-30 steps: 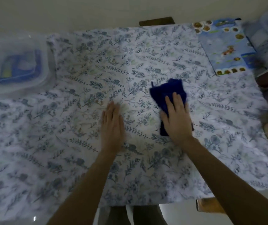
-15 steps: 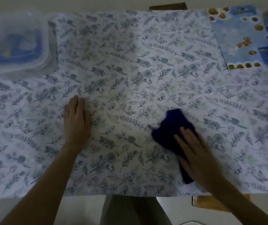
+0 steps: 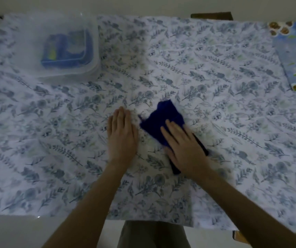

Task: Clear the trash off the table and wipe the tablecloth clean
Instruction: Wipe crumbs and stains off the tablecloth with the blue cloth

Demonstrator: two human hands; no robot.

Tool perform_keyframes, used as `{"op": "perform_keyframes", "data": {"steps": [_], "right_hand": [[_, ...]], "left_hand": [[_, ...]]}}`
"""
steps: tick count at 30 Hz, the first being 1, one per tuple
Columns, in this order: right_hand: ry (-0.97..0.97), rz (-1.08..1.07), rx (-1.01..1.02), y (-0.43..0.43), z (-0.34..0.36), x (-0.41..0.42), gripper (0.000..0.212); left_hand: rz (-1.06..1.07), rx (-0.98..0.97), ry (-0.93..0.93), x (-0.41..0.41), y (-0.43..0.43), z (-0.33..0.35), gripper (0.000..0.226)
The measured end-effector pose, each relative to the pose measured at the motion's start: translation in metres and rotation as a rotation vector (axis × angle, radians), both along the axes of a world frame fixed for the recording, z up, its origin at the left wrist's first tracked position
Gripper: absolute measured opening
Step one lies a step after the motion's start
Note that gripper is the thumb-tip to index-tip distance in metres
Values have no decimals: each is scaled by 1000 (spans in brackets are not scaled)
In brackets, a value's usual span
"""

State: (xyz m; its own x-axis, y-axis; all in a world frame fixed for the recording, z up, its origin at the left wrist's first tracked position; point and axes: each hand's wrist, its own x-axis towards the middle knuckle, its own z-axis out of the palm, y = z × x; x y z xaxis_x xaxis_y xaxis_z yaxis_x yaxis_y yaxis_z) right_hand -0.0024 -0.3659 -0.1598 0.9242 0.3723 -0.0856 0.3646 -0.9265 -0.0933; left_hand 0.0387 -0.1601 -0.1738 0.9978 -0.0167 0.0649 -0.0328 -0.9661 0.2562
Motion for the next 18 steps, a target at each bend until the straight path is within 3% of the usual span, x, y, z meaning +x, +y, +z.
{"op": "perform_keyframes", "data": {"steps": [5,9,14,18], "right_hand": [[35,53,-55,-46,5,-61,59],[113,-240,-49,-112,26,-72,60],[-3,-662,105,-92,22,18,61],[-63,-549,28,-27,13,77,55]], "left_hand": [[-56,-31,-25,0,12,-1,49],[-43,-42,-5,-1,10,0,50],[-42,-53,11,-1,10,3,49],[-53,-45,13,0,10,2,49]]}}
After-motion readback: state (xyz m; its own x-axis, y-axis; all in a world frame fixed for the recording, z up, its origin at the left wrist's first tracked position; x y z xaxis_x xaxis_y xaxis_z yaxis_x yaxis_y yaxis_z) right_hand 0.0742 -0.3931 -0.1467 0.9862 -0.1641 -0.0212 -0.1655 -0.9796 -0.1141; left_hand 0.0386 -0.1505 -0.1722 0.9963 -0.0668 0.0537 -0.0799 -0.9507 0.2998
